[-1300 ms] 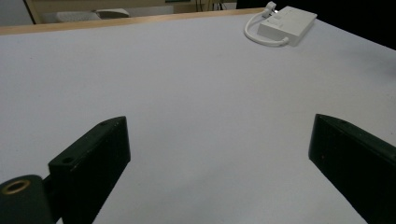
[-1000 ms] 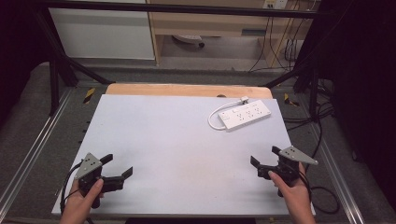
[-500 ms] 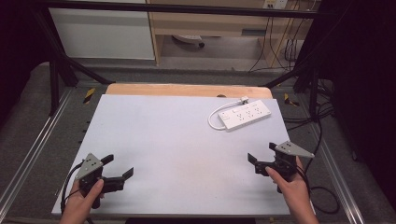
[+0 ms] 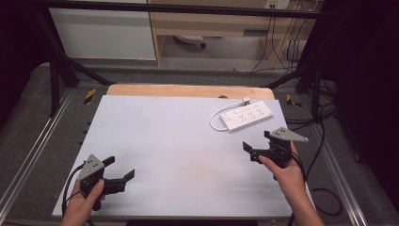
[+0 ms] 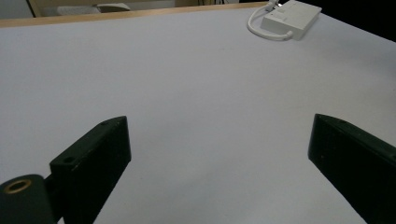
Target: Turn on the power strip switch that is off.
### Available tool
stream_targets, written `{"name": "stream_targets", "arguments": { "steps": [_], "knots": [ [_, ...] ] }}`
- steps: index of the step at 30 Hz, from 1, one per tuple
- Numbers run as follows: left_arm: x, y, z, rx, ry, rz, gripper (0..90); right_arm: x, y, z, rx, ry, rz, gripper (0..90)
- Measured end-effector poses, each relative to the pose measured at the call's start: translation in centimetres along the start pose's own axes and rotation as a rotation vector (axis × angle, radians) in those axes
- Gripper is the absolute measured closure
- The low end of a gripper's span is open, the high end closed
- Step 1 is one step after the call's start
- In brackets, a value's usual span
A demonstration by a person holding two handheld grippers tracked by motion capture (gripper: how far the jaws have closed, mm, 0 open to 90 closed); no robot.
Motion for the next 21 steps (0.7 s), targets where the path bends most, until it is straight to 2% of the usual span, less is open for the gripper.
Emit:
{"name": "stream_targets", "arguments": {
  "steps": [8,13,21],
  "knots": [
    [0.1,0.0,0.1,0.003,0.006,-0.003,6.0,-1.2,-0.7,0.7,-0.001,-0.014,0.015,3.3],
    [0.2,0.0,0.2,0.004,0.009,-0.004,6.0,-2.1,-1.3,1.1,0.003,-0.021,0.001,3.4],
    [0.2,0.0,0.2,0.002,0.009,-0.008,6.1,-3.1,-2.1,2.2,0.003,-0.018,0.01,2.9]
  ]
}}
Point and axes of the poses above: each handheld gripper's, and its own axes: z roughly forward along the jaws, x roughly out of its underside, y roughly to its left, the point moved 4 cm from there along z, roughly forward along the jaws, and after that the axes turned 11 degrees about -y, right-handed, at the moved point
